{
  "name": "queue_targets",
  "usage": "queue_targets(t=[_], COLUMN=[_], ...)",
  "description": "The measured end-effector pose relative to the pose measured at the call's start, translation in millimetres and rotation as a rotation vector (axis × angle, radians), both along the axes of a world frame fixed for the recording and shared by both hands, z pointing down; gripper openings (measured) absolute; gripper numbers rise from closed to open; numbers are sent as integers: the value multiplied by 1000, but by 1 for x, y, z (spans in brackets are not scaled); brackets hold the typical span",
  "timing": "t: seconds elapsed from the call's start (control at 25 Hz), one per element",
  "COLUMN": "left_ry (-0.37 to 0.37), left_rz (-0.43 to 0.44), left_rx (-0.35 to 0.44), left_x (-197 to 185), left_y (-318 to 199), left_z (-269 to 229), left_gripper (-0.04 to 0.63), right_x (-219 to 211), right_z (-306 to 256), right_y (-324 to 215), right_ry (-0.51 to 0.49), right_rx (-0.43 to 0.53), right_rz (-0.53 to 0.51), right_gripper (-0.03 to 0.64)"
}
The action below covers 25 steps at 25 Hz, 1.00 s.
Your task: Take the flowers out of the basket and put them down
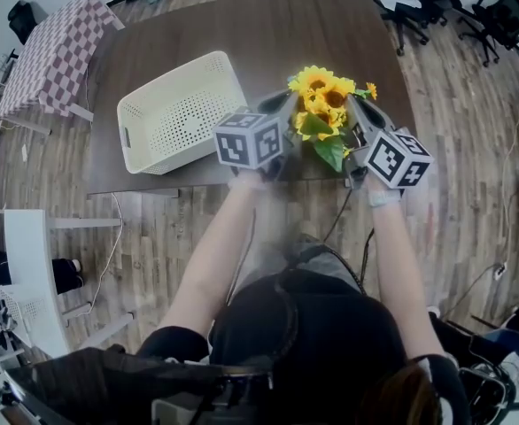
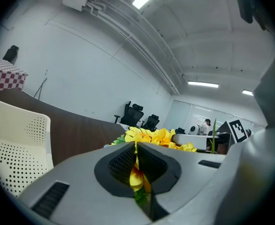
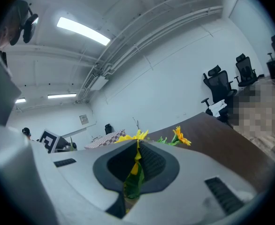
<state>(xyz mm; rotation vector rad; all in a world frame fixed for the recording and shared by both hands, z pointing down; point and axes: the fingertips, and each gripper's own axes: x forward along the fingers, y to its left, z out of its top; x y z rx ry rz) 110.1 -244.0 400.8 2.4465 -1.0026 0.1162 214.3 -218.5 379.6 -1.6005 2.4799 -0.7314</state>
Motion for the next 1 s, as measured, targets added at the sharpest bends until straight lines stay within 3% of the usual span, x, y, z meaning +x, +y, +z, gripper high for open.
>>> queue_targets(t=[1.0], left_ry=[-17], left_rz=[-2], left_rx=[-87], left_x=[39], left_y=[-21], left_z=[53], left_gripper=[11], right_x=[39], right_z=[56], right_y=[-22], right_ry=[7], right_rx=[-94], right_rz=[-13], right_gripper=[8])
